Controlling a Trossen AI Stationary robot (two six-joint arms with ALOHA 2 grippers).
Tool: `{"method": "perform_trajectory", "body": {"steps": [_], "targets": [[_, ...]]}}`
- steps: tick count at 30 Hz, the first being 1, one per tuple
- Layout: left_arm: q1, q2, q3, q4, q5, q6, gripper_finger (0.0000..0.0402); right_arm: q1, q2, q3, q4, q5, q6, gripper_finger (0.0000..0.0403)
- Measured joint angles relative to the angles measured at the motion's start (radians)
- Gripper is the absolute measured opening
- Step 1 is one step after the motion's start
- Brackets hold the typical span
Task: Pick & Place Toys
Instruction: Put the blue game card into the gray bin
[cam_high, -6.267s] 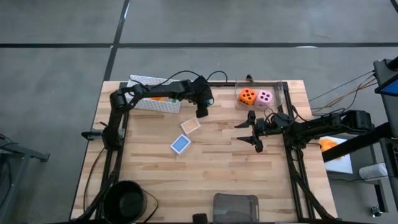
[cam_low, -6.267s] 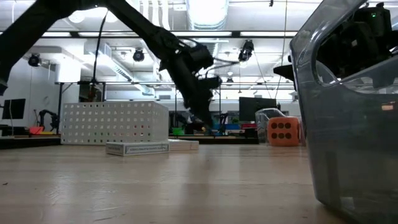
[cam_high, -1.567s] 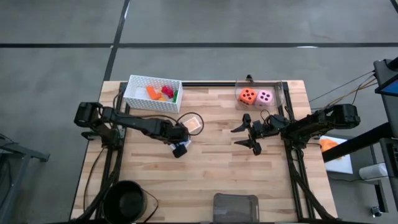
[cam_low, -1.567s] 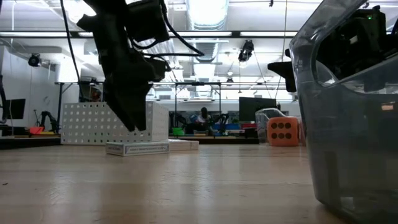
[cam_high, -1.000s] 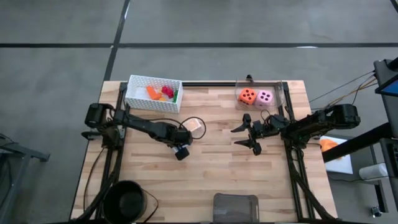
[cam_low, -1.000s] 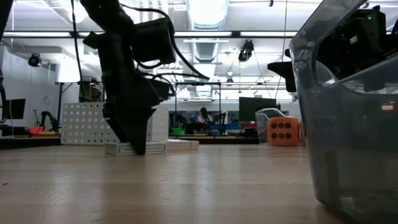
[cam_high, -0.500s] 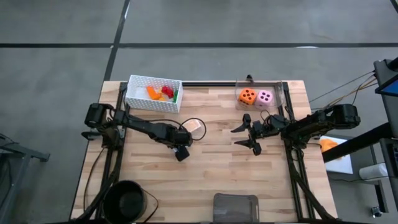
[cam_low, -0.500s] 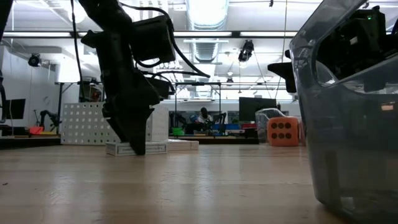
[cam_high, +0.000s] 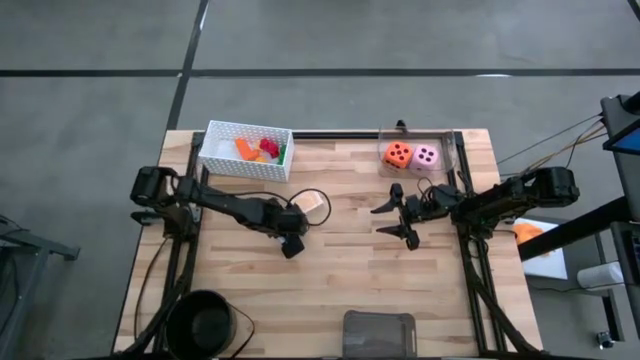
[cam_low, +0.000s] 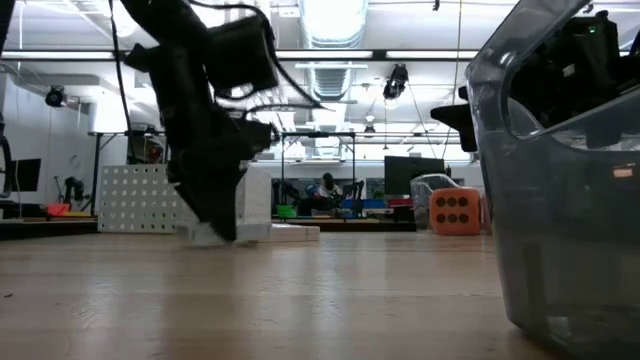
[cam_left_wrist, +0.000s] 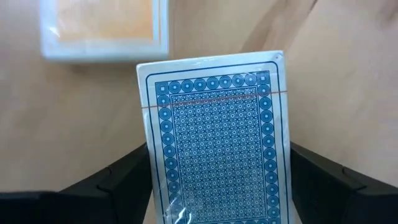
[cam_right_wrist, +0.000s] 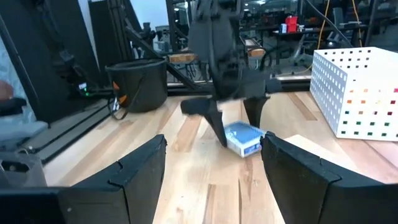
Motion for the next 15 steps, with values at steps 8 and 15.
{"method": "perform_trajectory", "body": {"steps": [8,15], "targets": [[-0.024,-0.09,0.003,0.06,0.042,0.027,0.0302,0.088,0.0,0.02,-0.051,0.072,-0.16,0.0258],[-0.03,-0.101,0.005,0.21,0.217,0.057,0.0302,0.3,0.072,0.166,-0.246,0.342,-0.417,0.0258]]}}
